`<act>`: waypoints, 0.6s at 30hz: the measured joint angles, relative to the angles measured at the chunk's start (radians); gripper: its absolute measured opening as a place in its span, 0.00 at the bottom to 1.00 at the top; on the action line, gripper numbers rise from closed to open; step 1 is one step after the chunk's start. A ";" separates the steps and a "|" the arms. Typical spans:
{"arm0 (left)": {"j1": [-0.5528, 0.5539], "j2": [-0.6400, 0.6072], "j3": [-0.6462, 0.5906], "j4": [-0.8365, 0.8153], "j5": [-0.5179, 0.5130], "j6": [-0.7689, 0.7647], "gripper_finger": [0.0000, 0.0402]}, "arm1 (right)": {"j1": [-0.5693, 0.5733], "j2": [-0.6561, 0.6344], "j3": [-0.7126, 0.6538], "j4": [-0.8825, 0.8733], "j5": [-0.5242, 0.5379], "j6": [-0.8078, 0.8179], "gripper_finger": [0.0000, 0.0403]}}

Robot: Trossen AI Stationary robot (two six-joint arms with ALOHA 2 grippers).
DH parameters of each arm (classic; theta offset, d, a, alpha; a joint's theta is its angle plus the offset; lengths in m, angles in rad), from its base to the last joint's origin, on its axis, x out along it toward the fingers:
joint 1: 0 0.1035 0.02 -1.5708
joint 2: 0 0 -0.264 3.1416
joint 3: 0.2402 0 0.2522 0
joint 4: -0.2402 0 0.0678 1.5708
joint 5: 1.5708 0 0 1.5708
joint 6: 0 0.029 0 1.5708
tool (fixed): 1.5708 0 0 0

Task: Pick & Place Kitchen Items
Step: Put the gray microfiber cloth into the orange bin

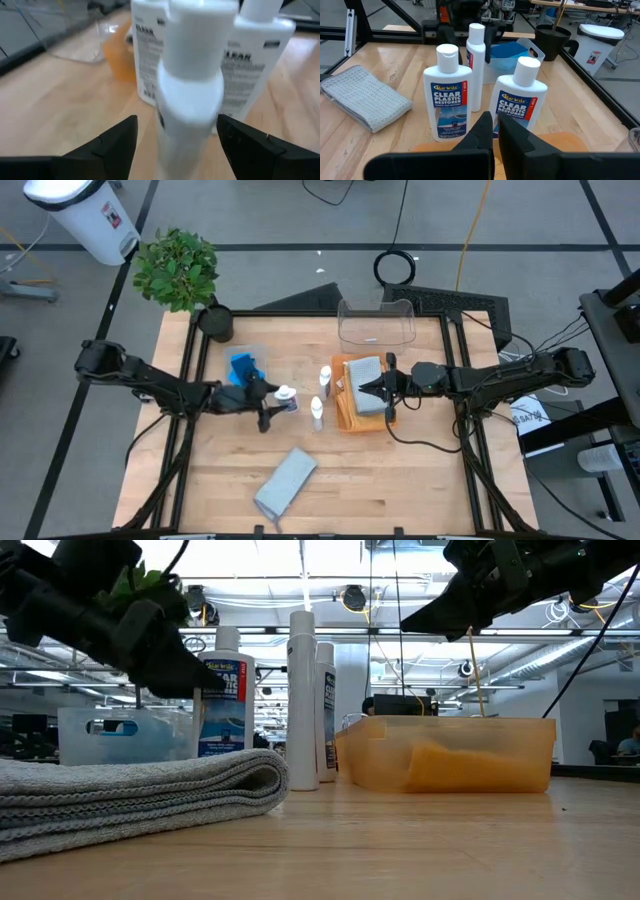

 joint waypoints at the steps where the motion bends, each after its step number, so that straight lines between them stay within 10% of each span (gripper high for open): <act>1: 0.000 -0.014 0.000 0.000 -0.001 0.005 0.69 | 0.000 0.000 0.000 0.000 0.000 0.000 0.01; 18: -0.157 -0.288 0.000 0.046 0.038 0.159 0.69 | 0.000 0.000 0.000 -0.001 0.000 0.000 0.01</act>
